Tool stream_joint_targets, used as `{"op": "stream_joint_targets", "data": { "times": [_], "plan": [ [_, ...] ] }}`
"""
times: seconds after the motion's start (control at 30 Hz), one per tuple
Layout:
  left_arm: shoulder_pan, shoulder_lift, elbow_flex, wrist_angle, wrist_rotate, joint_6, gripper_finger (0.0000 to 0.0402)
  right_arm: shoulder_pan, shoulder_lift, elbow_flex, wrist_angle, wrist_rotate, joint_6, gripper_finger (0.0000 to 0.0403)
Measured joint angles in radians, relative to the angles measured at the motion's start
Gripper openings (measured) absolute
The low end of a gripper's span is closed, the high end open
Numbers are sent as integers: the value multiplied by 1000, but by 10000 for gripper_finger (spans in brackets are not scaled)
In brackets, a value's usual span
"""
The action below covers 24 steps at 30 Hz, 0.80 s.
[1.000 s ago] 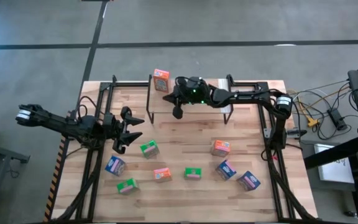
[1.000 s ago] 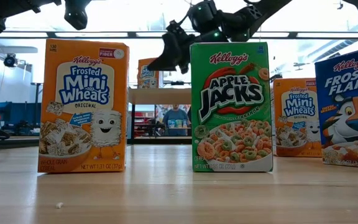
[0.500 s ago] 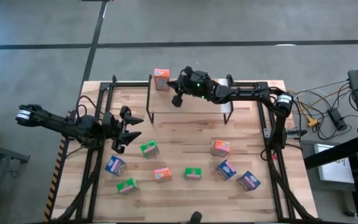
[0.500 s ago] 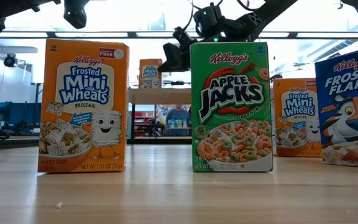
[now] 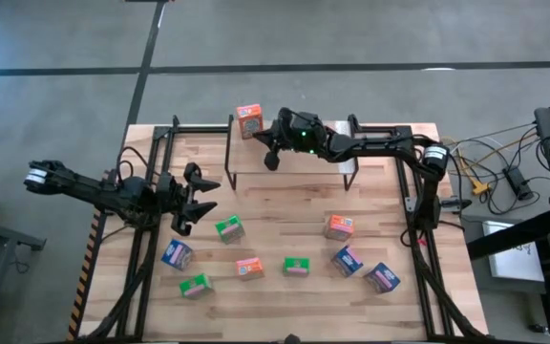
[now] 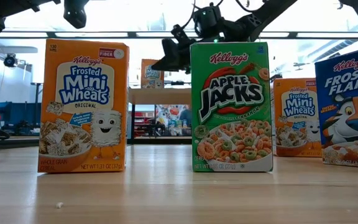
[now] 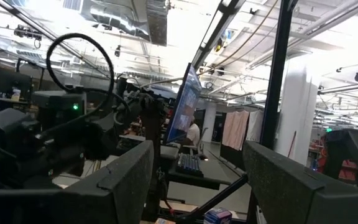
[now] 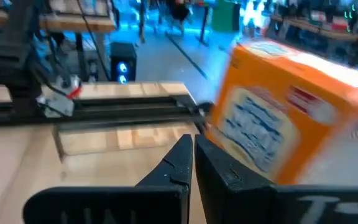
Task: Stack cereal on shelf
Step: Put the top middle orange cereal box on the shelf
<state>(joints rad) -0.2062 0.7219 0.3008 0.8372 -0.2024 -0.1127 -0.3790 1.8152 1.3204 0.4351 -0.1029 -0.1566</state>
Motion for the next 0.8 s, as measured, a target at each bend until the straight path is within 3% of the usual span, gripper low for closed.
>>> {"op": "stream_joint_targets", "data": {
  "times": [0.1, 0.5, 0.8],
  "plan": [
    [0, 0, 0, 1, 0, 0, 233, 6, 44, 5, 76, -2, 0, 9],
    [0, 5, 0, 0, 0, 0, 233, 6, 231, 174, 88, 106, -14, 9],
    [0, 7, 0, -4, 0, 0, 233, 6, 255, 215, 67, 131, -45, 9]
  ]
}}
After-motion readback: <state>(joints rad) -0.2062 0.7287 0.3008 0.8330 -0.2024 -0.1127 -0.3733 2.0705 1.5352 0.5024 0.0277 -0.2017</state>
